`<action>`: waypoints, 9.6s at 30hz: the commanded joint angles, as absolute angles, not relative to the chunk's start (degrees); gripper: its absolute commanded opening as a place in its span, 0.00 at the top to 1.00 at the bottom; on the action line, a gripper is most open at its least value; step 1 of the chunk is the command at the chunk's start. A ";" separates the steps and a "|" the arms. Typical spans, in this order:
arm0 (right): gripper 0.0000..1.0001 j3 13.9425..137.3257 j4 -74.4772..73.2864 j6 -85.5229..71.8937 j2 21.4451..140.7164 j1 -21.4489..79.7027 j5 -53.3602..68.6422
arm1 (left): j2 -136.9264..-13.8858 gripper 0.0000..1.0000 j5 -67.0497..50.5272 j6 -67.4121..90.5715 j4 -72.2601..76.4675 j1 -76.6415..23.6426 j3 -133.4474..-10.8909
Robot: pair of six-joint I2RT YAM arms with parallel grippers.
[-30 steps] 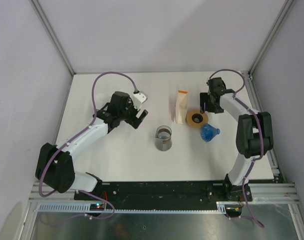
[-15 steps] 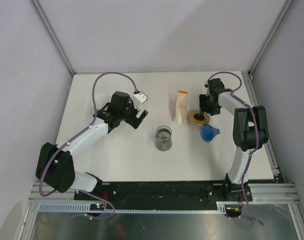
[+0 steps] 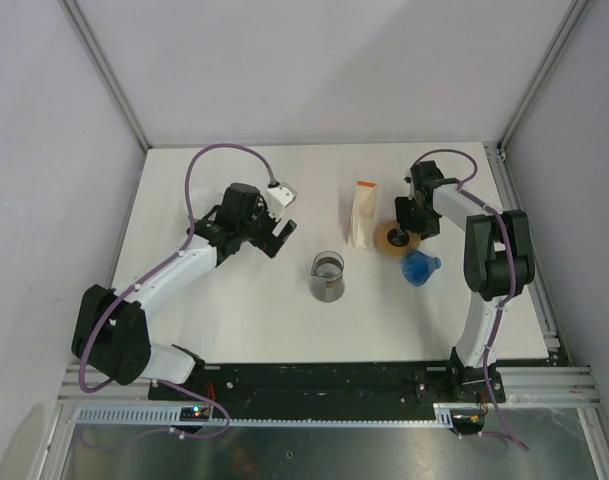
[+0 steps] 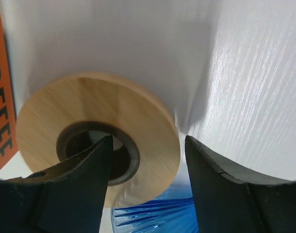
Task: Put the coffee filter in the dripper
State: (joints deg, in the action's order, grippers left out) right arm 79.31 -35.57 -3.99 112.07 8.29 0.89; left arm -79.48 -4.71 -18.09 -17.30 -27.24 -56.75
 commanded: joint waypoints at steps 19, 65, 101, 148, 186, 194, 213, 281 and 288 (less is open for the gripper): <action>0.96 82.95 -37.15 -4.53 106.31 7.36 0.32 | -79.08 0.02 -4.00 -19.33 -16.48 -27.55 -59.06; 0.88 98.18 -59.88 -0.24 101.81 41.50 3.91 | -79.83 0.00 -0.23 -19.34 -16.74 -27.56 -59.24; 0.35 97.02 -58.73 1.43 100.82 41.95 4.66 | -79.76 0.00 -0.25 -19.54 -16.80 -27.54 -59.11; 0.99 71.70 -51.83 -14.43 100.20 26.97 -40.59 | -79.51 0.00 -0.24 -19.81 -16.77 -27.58 -58.98; 1.00 106.04 -70.42 -10.73 95.45 32.99 24.73 | -75.09 0.04 -30.41 -1.83 -38.59 -27.80 -83.27; 1.00 104.04 -70.68 -10.69 97.12 33.64 23.36 | -77.75 0.06 -31.14 -0.72 -38.40 -30.59 -81.98; 1.00 106.19 -73.87 -8.19 102.90 34.06 22.80 | -83.76 0.49 -31.03 -2.21 -38.39 -34.32 -79.17; 0.72 103.68 -57.14 -10.71 102.36 34.92 22.94 | -85.25 1.00 -18.15 -10.94 -35.50 -33.04 -68.13; 0.59 107.33 -57.55 -10.58 100.54 34.67 21.30 | -84.06 1.00 -17.31 -10.84 -35.58 -33.04 -68.82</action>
State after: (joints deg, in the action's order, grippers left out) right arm 102.96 -60.01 -11.68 104.25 34.81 22.24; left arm -83.18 -22.04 -8.08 -26.15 -33.19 -69.89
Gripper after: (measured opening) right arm 0.385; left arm 0.037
